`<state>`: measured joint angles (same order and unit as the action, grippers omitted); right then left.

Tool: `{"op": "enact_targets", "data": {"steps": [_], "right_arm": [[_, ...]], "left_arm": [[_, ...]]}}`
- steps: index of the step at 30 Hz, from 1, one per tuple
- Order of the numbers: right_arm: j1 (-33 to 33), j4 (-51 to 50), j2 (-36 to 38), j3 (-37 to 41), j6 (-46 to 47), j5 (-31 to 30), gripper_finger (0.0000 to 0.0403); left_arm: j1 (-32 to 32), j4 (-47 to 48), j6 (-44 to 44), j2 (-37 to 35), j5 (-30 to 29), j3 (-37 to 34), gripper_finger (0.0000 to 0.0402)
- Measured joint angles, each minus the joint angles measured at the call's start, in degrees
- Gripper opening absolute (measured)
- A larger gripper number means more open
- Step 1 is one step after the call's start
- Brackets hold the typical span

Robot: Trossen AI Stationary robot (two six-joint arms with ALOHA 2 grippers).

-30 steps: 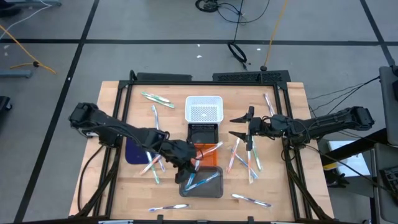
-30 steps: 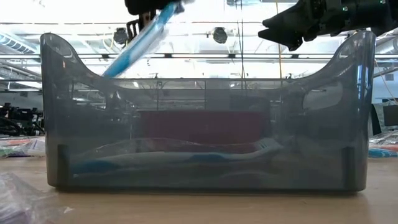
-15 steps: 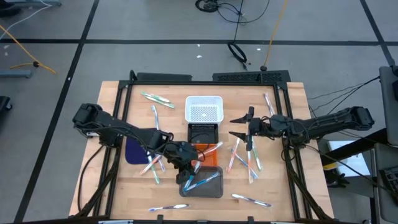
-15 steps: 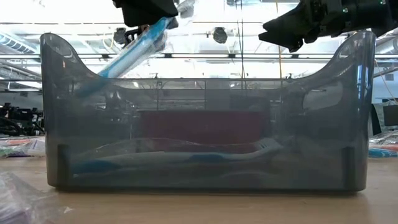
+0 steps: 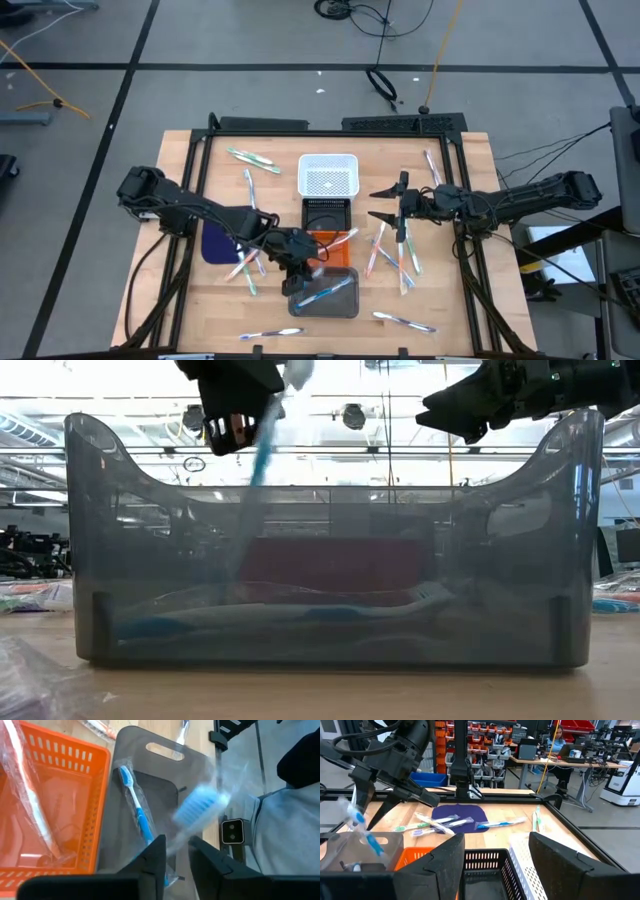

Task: Pick & Place Toothbrushes
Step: Put the top right blue toothbrush into the black bin, then put the top right violet toothbrush into the black bin

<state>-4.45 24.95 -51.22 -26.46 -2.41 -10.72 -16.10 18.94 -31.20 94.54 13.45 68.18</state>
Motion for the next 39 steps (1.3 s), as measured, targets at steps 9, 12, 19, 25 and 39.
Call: {"op": "enact_targets", "data": {"steps": [9,12,19,25,39], "right_arm": [[0.0,0.0,0.0,0.0,0.0,0.0,0.0212],[0.0,0.0,0.0,0.0,0.0,0.0,0.0212],[0.0,-1.1,0.0,0.0,-0.5,-7.2,0.0212],[0.8,-9.4,0.0,0.0,3.1,-24.8,0.0212],[25.3,-31.8,0.0,0.0,19.3,-25.1,0.0212]], "left_arm": [[0.0,-1.4,1.1,0.0,0.0,0.0,0.0114],[0.3,-1.8,1.6,0.0,0.0,0.0,0.0117],[0.9,-5.7,5.8,0.0,-0.4,0.0,0.0118],[1.8,-9.6,10.0,0.0,-4.0,0.0,0.0118],[6.6,-12.4,13.5,0.0,-7.7,0.0,0.0118]]}}
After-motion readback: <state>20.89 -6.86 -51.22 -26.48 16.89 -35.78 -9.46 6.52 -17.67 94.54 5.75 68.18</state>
